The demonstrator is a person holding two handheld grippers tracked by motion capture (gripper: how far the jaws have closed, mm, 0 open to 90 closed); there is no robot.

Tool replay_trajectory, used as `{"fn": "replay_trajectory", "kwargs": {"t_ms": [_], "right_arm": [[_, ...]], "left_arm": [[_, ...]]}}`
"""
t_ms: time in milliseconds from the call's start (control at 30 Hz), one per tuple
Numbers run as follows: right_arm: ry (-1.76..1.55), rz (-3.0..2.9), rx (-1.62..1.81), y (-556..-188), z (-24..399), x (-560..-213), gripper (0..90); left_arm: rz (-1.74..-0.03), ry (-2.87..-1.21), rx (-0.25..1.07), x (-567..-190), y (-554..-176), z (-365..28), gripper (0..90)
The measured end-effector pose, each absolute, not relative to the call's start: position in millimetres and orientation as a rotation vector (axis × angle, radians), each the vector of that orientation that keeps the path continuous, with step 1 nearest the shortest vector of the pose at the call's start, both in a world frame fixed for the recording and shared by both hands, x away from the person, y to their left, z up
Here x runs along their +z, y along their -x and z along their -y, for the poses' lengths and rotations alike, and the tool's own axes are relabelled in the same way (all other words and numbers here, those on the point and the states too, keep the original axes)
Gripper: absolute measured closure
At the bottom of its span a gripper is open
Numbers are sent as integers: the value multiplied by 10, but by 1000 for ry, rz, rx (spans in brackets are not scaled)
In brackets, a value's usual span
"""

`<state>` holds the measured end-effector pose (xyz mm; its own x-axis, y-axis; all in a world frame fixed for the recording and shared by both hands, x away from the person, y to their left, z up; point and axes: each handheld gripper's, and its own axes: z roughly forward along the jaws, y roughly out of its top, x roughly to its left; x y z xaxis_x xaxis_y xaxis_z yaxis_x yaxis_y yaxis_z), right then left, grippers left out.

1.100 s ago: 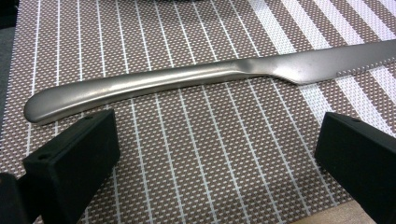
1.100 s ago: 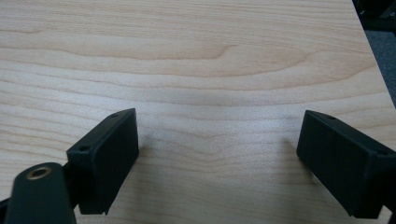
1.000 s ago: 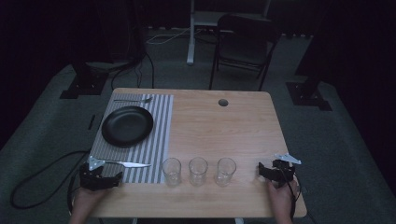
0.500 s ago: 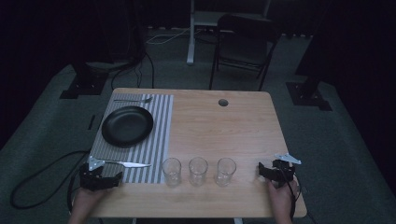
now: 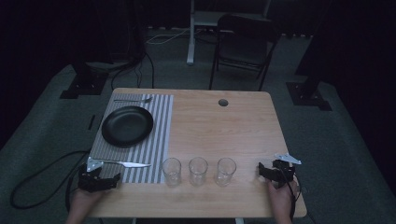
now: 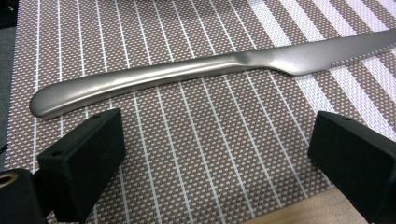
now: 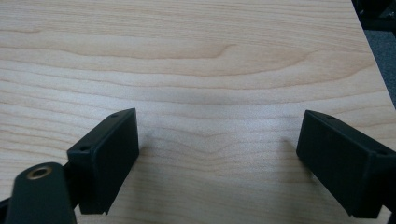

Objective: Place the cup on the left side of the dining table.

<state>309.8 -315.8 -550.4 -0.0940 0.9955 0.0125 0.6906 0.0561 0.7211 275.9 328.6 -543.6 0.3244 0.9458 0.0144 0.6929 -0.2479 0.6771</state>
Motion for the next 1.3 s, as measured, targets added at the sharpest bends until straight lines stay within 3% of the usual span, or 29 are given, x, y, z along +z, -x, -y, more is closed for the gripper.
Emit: {"fn": "replay_trajectory", "kwargs": {"t_ms": [333,1300], "right_arm": [[-1683,-1839,796,-3098,3158,-5504,125],[-1683,-1839,796,-3099,3159,-5504,125]], "left_arm": [[-1337,-2085,534,-5401,-2687,-3222,46],[-1108,-2063,463,-5096,-2543,-2902,55]]}}
